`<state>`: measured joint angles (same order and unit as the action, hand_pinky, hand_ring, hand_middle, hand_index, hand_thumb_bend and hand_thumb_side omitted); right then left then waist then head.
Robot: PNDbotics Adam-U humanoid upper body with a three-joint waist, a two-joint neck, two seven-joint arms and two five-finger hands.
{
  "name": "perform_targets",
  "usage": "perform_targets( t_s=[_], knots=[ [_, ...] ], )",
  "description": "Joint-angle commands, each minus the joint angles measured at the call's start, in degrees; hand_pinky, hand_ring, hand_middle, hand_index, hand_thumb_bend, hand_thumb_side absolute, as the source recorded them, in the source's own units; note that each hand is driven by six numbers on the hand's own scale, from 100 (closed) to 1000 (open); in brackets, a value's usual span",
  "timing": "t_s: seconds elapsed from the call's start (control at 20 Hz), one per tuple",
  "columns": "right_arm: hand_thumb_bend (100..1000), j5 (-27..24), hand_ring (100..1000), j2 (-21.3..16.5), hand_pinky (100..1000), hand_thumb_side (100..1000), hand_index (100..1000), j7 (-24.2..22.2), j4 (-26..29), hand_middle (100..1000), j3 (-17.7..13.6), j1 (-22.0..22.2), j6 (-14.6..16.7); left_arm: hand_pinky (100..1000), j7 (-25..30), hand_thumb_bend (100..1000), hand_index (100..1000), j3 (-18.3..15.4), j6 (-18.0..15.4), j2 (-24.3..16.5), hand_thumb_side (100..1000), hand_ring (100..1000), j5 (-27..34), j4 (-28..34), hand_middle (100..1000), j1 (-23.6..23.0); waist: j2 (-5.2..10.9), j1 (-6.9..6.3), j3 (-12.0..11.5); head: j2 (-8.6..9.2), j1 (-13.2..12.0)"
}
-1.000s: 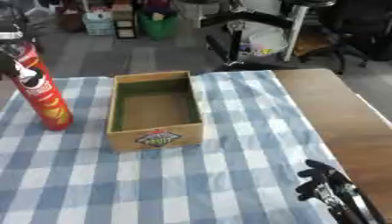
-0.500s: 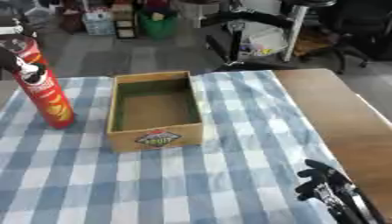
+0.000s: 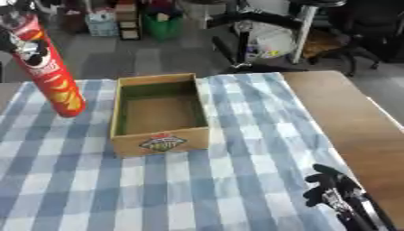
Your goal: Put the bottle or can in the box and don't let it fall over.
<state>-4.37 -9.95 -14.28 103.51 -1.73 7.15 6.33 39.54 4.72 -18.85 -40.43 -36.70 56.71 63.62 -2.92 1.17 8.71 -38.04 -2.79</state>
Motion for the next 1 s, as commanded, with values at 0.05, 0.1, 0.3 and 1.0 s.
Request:
perform_targets(
  t_s=[0.05, 0.1, 0.3, 1.0],
  knots=[
    [100, -0.55, 571, -1.37, 527, 643, 842, -0.13, 0.49, 655, -0.23, -0.23, 0.07, 190, 0.64, 100, 744, 0.62, 0.06, -1.16, 311, 453, 3.56, 4.26, 583, 2.2, 0.99, -0.13, 0.1, 0.7, 0.04],
    [100, -0.59, 571, -1.4, 527, 643, 842, -0.18, 0.48, 655, -0.18, -0.24, 0.07, 190, 0.87, 100, 744, 1.04, 0.03, -0.81, 310, 453, 4.31, 5.04, 583, 2.4, 1.02, -0.13, 0.16, 0.65, -0.02],
    [100, -0.95, 571, -1.55, 527, 643, 842, -0.56, 0.44, 655, 0.24, -0.51, 0.04, 188, 2.11, 100, 743, 2.79, -0.54, 1.56, 312, 453, 6.04, 6.44, 583, 3.39, 1.07, 0.09, 0.88, 0.68, -0.48],
    [100, -2.64, 571, -1.84, 527, 642, 842, -2.24, 0.78, 655, 1.74, -2.31, -0.08, 197, 4.07, 100, 745, 7.75, -3.92, 8.41, 292, 465, 4.2, 4.64, 596, 3.54, -0.17, 0.93, 4.22, 2.37, -0.58]
  ],
)
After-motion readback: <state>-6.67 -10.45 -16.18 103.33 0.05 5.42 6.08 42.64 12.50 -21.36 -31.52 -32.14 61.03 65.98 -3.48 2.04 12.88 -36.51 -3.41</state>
